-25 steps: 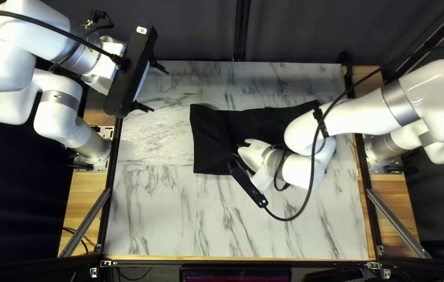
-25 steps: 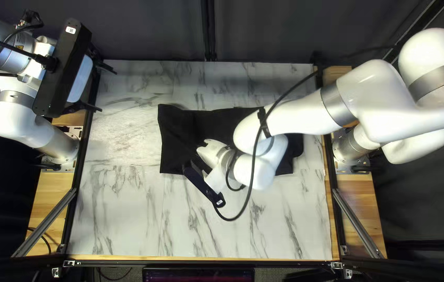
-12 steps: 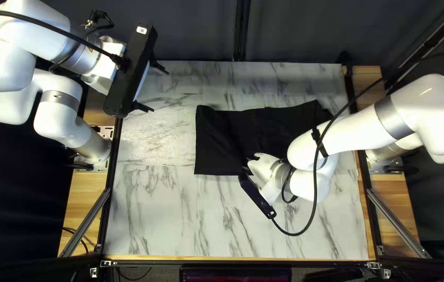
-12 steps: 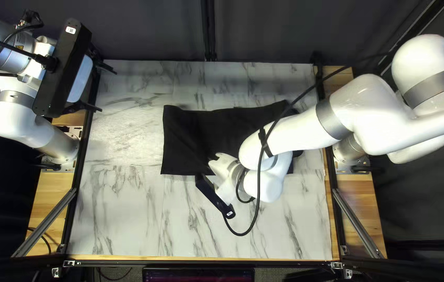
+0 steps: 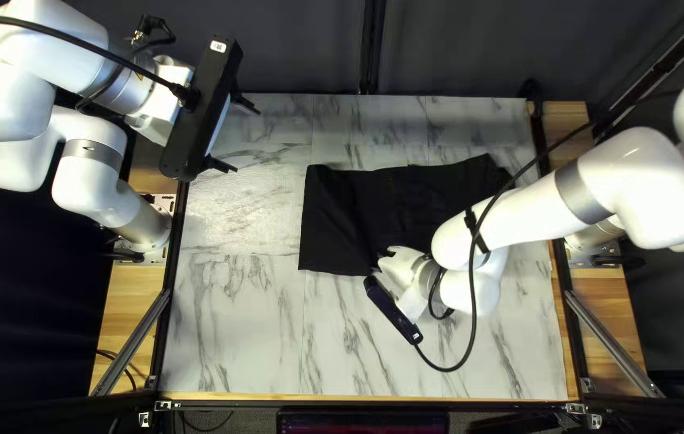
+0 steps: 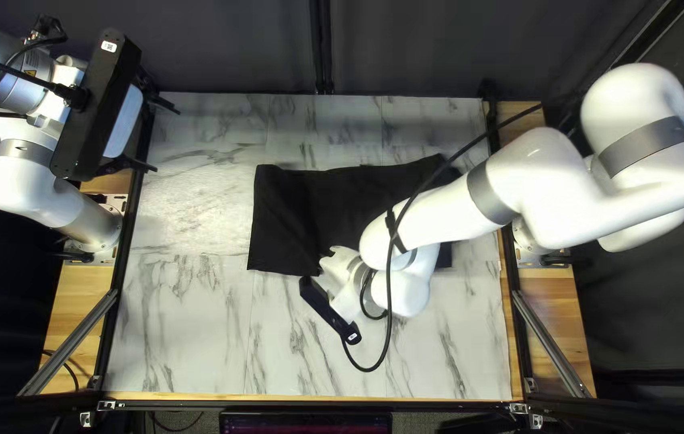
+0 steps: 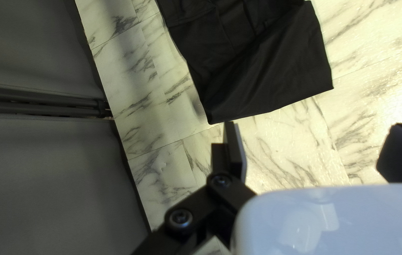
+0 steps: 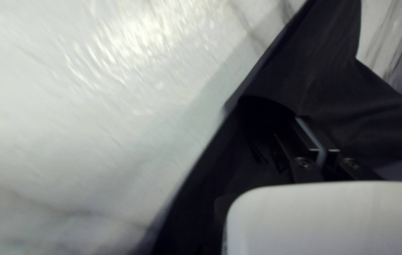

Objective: Fold t-shirt

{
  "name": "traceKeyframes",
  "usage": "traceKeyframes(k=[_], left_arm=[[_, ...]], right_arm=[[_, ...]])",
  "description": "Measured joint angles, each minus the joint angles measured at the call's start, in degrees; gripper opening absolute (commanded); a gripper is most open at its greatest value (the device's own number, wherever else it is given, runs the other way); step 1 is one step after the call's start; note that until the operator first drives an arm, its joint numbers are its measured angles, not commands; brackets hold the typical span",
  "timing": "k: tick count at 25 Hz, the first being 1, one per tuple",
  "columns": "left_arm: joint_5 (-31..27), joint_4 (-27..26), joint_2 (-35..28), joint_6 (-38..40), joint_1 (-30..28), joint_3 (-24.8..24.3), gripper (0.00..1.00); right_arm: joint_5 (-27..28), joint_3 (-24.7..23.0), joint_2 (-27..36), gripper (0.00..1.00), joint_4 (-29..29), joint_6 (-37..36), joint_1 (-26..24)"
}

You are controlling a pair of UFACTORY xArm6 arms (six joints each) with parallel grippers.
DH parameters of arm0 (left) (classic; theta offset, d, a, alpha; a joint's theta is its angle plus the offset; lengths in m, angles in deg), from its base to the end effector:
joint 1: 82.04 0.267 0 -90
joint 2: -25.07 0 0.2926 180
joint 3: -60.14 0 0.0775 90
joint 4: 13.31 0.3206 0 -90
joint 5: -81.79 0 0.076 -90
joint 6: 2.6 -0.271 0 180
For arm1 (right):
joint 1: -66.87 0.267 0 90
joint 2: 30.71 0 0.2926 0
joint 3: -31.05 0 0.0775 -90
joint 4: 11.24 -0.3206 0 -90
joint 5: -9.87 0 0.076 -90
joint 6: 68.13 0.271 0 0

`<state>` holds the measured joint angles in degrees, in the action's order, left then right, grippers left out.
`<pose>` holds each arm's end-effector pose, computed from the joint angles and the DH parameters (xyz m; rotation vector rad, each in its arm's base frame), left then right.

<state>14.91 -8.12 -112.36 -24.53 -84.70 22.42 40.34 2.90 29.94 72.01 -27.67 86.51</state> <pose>0.2987 0.0060 0.4098 -2.7780 0.6215 -0.8044 0.5139 0.1076 0.0593 2.2300 1.1240 0.4931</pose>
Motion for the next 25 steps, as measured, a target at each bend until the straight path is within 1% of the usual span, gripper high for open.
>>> traceKeyframes(k=[5, 6, 7, 12, 17, 21, 25], left_arm=[[0.0, 0.0, 0.0, 0.0, 0.0, 0.0, 1.00], [0.0, 0.0, 0.0, 0.0, 0.0, 0.0, 1.00], [0.0, 0.0, 0.0, 0.0, 0.0, 0.0, 1.00], [0.0, 0.0, 0.0, 0.0, 0.0, 0.0, 1.00], [0.0, 0.0, 0.0, 0.0, 0.0, 0.0, 1.00], [0.0, 0.0, 0.0, 0.0, 0.0, 0.0, 1.00], [0.0, 0.0, 0.0, 0.0, 0.0, 0.0, 1.00]], right_arm=[[-0.8, -1.0, 0.3, 0.00, 1.0, 1.6, -0.3], [-0.9, -1.0, 0.3, 0.95, 1.0, 1.7, -0.4], [-1.0, -1.0, 0.3, 1.00, 1.1, 1.8, -0.4], [-1.5, -1.9, 2.5, 1.00, 1.8, 1.6, -1.8], [-3.9, -4.5, 6.8, 1.00, 5.9, 1.7, -6.5], [-8.5, -6.4, 10.4, 1.00, 12.7, 2.4, -13.3], [-14.5, -6.0, 11.6, 1.00, 22.4, 4.8, -20.6]])
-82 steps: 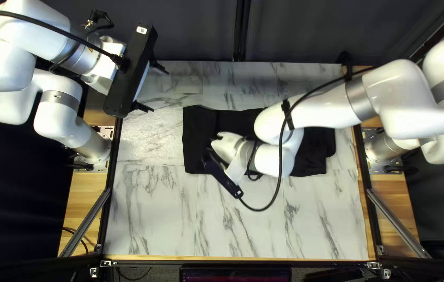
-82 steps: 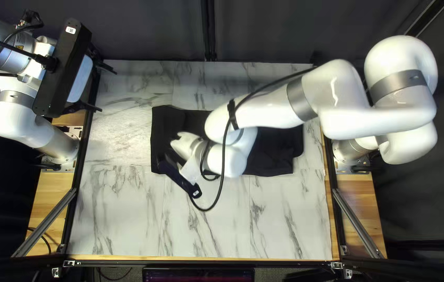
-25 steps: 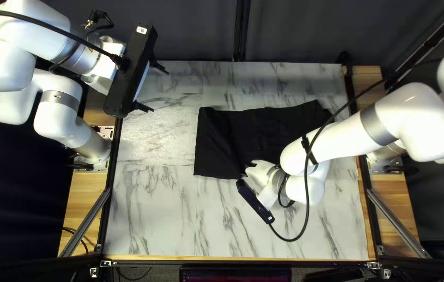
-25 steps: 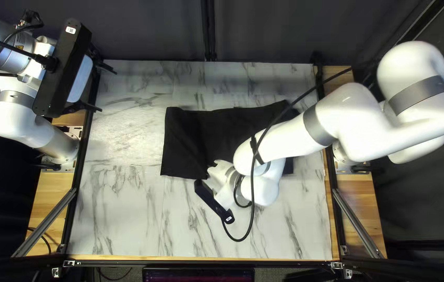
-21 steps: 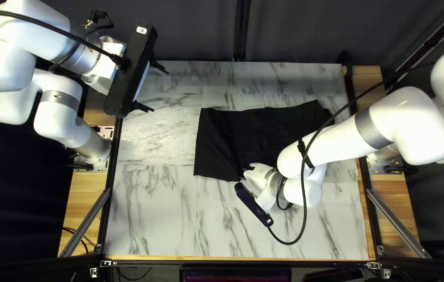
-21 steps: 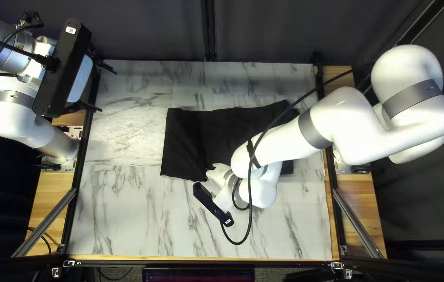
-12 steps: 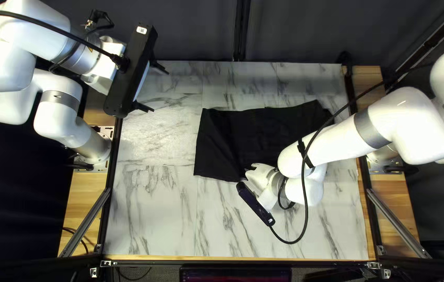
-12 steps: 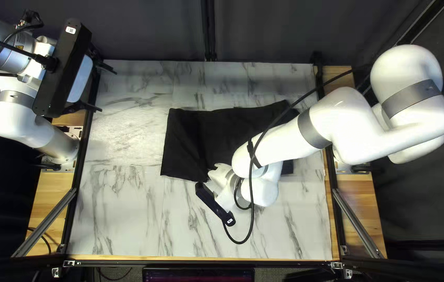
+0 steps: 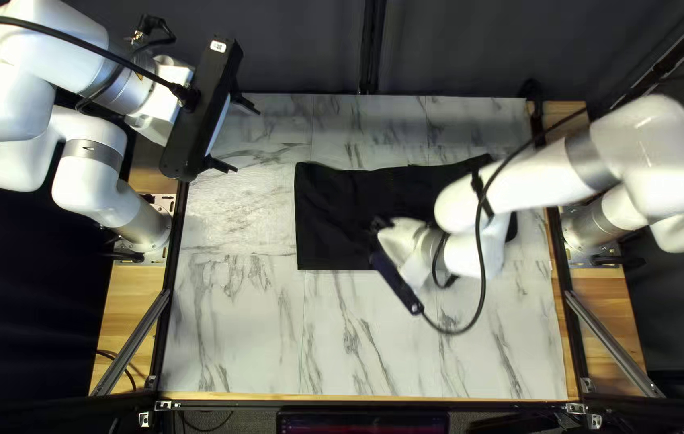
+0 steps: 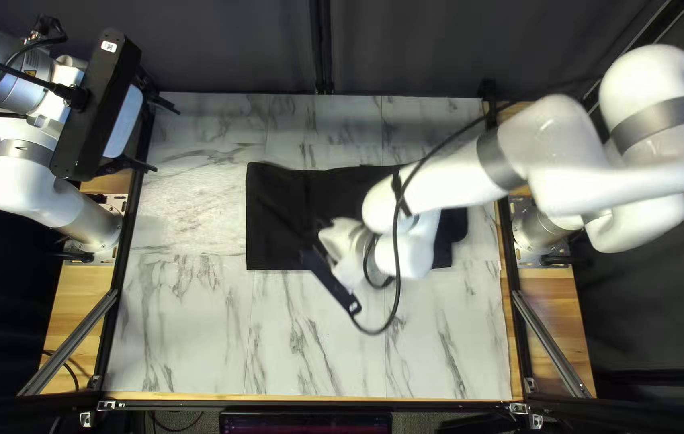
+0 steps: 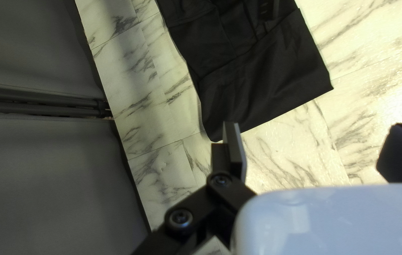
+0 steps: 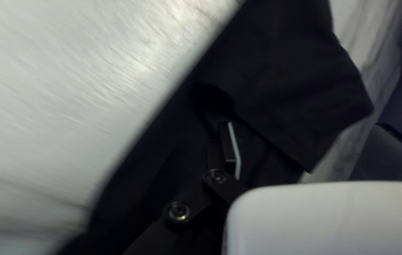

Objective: Fold t-shirt

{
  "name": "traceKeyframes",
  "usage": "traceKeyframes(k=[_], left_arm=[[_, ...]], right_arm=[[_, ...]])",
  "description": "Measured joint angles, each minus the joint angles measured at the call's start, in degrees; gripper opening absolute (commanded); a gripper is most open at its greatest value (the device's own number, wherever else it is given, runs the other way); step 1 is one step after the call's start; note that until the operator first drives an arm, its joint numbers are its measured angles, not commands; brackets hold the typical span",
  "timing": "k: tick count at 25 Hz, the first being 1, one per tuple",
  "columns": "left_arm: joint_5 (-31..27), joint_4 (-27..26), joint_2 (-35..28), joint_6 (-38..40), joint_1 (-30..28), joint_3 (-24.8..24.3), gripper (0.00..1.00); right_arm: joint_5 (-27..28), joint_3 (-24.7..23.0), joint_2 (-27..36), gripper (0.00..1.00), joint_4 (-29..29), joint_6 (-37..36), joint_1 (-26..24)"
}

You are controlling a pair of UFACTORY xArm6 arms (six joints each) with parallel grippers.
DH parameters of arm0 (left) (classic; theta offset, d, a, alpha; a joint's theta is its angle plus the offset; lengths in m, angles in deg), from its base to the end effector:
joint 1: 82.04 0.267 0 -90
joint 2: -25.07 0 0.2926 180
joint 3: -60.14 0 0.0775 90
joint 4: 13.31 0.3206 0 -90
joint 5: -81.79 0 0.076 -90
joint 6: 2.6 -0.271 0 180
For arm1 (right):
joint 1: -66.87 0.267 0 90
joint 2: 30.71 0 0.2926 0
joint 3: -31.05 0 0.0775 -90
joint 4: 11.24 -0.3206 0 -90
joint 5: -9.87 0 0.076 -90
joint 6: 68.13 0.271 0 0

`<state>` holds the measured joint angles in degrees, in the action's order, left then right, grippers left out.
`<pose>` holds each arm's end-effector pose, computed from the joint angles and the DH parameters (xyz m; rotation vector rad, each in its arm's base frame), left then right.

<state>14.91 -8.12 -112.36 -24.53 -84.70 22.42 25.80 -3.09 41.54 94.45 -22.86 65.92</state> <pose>0.2987 0.0060 0.4098 -2.7780 0.6215 -0.8044 0.5219 -0.0099 0.1200 2.1961 1.1207 0.6509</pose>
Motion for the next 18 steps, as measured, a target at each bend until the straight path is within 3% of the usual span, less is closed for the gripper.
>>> traceKeyframes(k=[4, 13, 15, 18], left_arm=[[0.0, 0.0, 0.0, 0.0, 0.0, 0.0, 1.00], [0.0, 0.0, 0.0, 0.0, 0.0, 0.0, 1.00], [0.0, 0.0, 0.0, 0.0, 0.0, 0.0, 1.00], [0.0, 0.0, 0.0, 0.0, 0.0, 0.0, 1.00]], right_arm=[[-5.1, 2.6, -1.4, 1.00, 8.4, 4.0, -4.8], [-5.6, 1.8, -0.4, 1.00, 8.8, 4.1, -5.4], [-5.8, 0.2, 1.8, 1.00, 5.5, 1.4, -5.7], [-5.1, -2.0, 4.9, 1.00, -7.3, -6.9, -5.6]])
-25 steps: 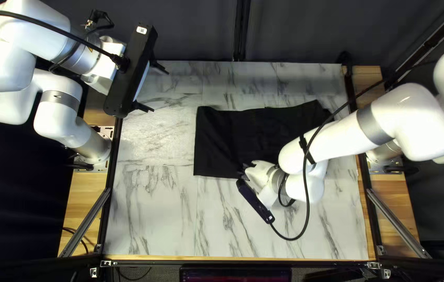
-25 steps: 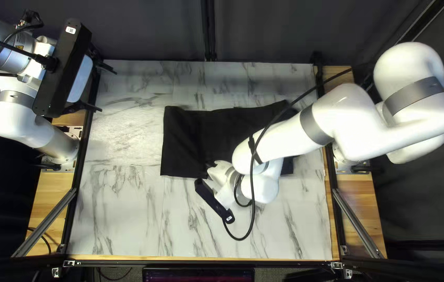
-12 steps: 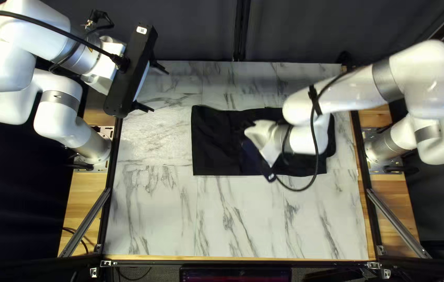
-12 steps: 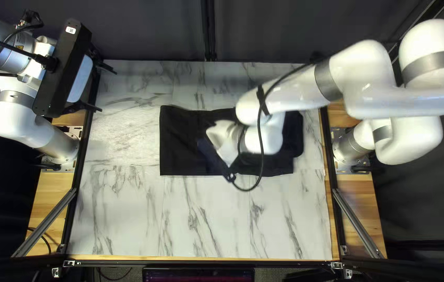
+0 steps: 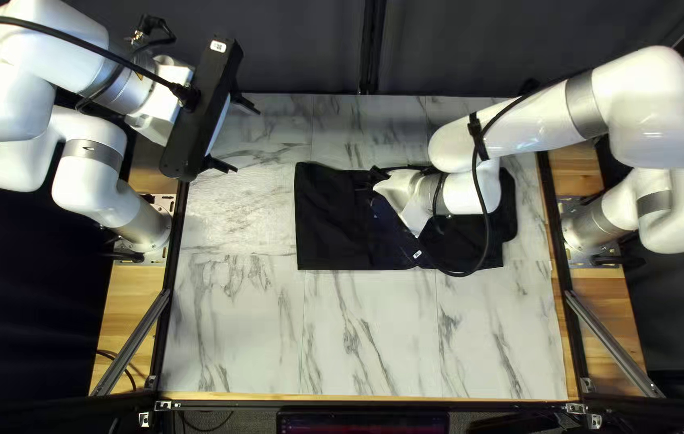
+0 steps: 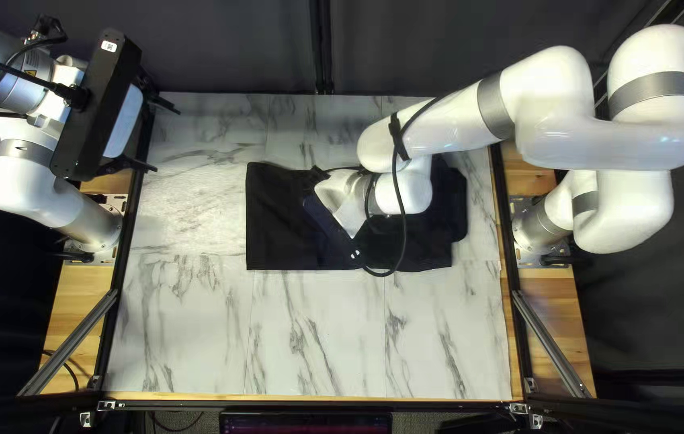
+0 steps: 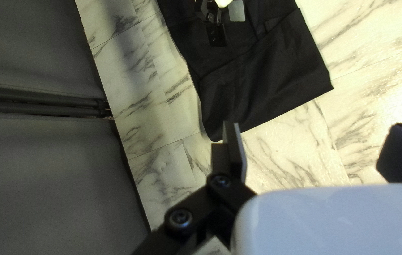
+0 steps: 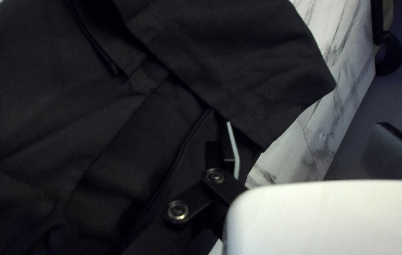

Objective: Fold t-shirt

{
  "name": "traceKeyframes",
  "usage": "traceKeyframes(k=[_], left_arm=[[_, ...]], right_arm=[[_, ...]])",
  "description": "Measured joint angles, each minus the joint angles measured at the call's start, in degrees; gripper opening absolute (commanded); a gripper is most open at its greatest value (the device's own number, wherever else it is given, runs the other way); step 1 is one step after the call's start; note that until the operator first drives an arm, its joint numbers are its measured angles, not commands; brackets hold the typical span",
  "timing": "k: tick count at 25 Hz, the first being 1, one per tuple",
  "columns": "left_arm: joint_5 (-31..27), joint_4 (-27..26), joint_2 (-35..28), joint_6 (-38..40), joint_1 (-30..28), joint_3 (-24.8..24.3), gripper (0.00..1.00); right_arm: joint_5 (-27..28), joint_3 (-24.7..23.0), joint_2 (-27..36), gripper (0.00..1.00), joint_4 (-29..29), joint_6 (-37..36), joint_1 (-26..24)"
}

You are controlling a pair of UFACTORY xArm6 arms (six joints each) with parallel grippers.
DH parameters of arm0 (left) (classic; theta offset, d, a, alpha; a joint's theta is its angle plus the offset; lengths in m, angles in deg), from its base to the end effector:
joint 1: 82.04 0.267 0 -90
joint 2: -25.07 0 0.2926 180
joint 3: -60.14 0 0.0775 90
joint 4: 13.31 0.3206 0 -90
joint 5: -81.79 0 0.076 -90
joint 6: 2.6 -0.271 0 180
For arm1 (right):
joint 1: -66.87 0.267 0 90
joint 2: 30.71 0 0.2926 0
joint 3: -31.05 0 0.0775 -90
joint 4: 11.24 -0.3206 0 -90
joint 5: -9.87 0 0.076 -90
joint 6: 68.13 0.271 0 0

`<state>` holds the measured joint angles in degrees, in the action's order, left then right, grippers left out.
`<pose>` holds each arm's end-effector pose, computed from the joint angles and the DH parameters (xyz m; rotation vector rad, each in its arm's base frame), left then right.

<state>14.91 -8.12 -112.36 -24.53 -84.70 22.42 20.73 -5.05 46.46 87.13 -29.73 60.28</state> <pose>0.2987 0.0060 0.4098 -2.7780 0.6215 -0.8044 0.5150 -0.0360 0.1478 2.2705 1.0425 0.6855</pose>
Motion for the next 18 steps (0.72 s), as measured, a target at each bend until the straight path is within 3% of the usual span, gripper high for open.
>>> traceKeyframes(k=[2, 4, 13, 18], left_arm=[[0.0, 0.0, 0.0, 0.0, 0.0, 0.0, 1.00], [0.0, 0.0, 0.0, 0.0, 0.0, 0.0, 1.00], [0.0, 0.0, 0.0, 0.0, 0.0, 0.0, 1.00], [0.0, 0.0, 0.0, 0.0, 0.0, 0.0, 1.00]], right_arm=[[2.0, -0.5, 1.3, 1.00, -10.1, -4.0, 1.3], [4.2, 0.4, 1.3, 1.00, -16.3, -4.8, 3.4], [6.0, 1.7, 0.8, 1.00, -19.5, -4.8, 4.7], [3.4, 3.2, -1.5, 1.00, -32.1, -15.9, 3.5]])
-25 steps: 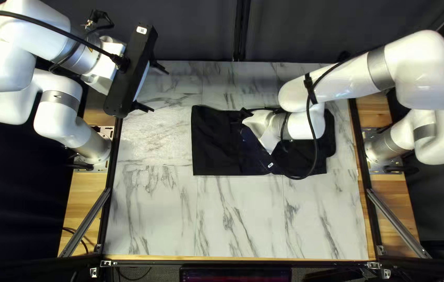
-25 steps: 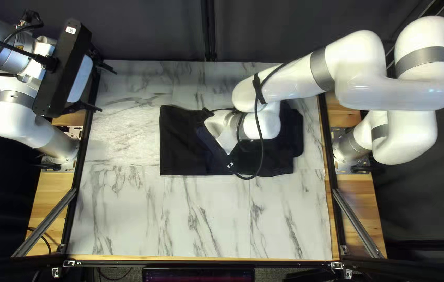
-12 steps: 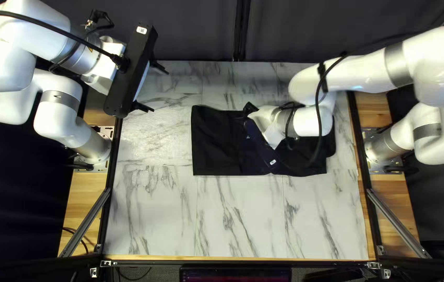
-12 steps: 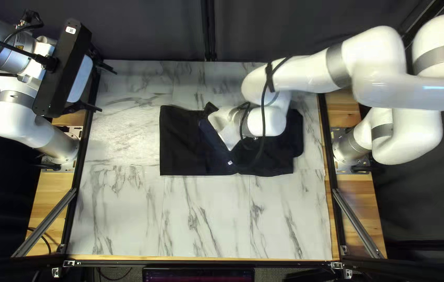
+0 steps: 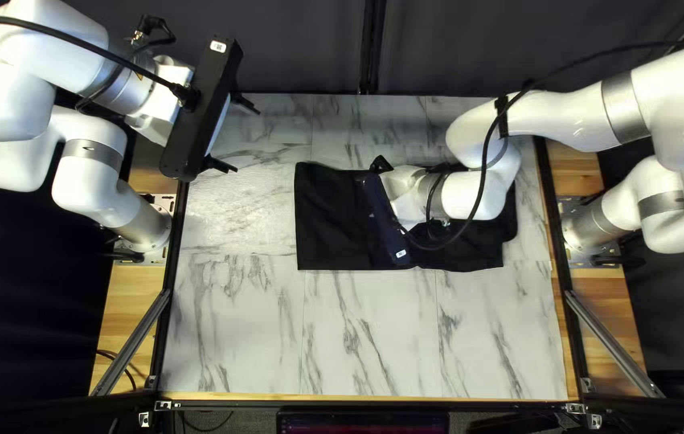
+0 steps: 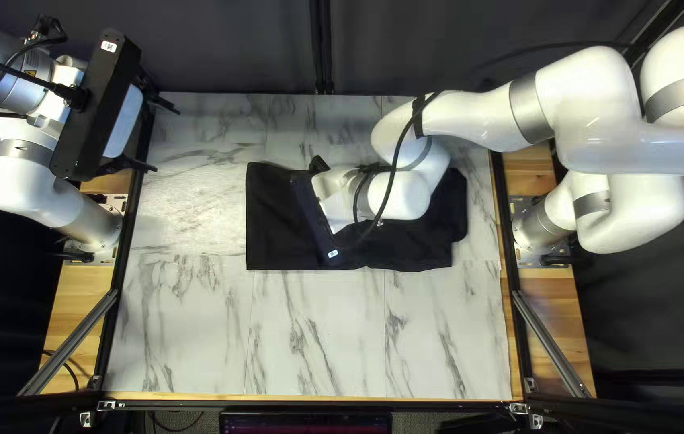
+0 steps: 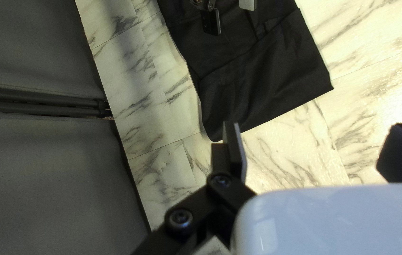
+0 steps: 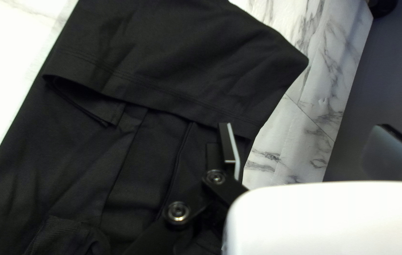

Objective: Fold t-shirt

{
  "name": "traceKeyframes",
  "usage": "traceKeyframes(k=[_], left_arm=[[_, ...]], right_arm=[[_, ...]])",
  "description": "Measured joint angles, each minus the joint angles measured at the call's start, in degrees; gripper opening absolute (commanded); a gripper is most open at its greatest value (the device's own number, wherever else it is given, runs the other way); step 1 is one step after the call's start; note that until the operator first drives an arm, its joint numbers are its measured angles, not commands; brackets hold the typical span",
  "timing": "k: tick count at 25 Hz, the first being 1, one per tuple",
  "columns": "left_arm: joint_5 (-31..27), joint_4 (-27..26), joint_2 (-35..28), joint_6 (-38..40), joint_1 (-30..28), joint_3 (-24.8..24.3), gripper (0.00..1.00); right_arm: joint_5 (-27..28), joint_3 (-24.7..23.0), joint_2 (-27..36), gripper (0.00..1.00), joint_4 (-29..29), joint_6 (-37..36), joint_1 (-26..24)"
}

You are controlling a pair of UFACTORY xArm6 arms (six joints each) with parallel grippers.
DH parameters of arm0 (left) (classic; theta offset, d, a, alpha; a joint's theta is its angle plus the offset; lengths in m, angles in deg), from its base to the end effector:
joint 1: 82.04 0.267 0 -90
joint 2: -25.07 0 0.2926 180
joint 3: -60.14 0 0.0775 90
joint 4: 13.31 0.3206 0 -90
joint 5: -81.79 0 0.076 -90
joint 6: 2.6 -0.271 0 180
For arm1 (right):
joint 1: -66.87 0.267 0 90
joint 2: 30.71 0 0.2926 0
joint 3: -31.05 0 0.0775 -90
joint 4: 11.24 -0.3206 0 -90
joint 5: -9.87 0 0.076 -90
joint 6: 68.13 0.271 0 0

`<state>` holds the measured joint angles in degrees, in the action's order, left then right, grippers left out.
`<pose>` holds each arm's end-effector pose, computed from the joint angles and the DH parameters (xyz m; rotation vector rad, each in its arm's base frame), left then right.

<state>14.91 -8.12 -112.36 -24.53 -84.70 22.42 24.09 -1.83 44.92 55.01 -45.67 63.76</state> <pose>0.2987 0.0060 0.4098 -2.7780 0.6215 -0.8044 0.5398 -0.0228 0.1630 2.4802 0.7978 0.6830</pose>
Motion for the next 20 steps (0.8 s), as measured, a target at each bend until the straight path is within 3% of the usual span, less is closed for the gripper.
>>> traceKeyframes(k=[3, 9, 11, 16, 20], left_arm=[[0.0, 0.0, 0.0, 0.0, 0.0, 0.0, 1.00], [0.0, 0.0, 0.0, 0.0, 0.0, 0.0, 1.00], [0.0, 0.0, 0.0, 0.0, 0.0, 0.0, 1.00], [0.0, 0.0, 0.0, 0.0, 0.0, 0.0, 1.00], [0.0, 0.0, 0.0, 0.0, 0.0, 0.0, 1.00]], right_arm=[[-2.1, 1.2, -1.8, 1.00, 0.5, 4.5, -0.6], [-5.7, 4.5, -5.0, 1.00, 14.2, 39.5, -1.2], [-6.9, 5.5, -5.9, 1.00, 18.1, 46.2, -1.3], [-7.8, 5.9, -6.6, 1.00, 19.5, 48.6, -1.6], [-11.2, 6.2, -8.6, 1.00, 10.2, 42.7, -3.5]])
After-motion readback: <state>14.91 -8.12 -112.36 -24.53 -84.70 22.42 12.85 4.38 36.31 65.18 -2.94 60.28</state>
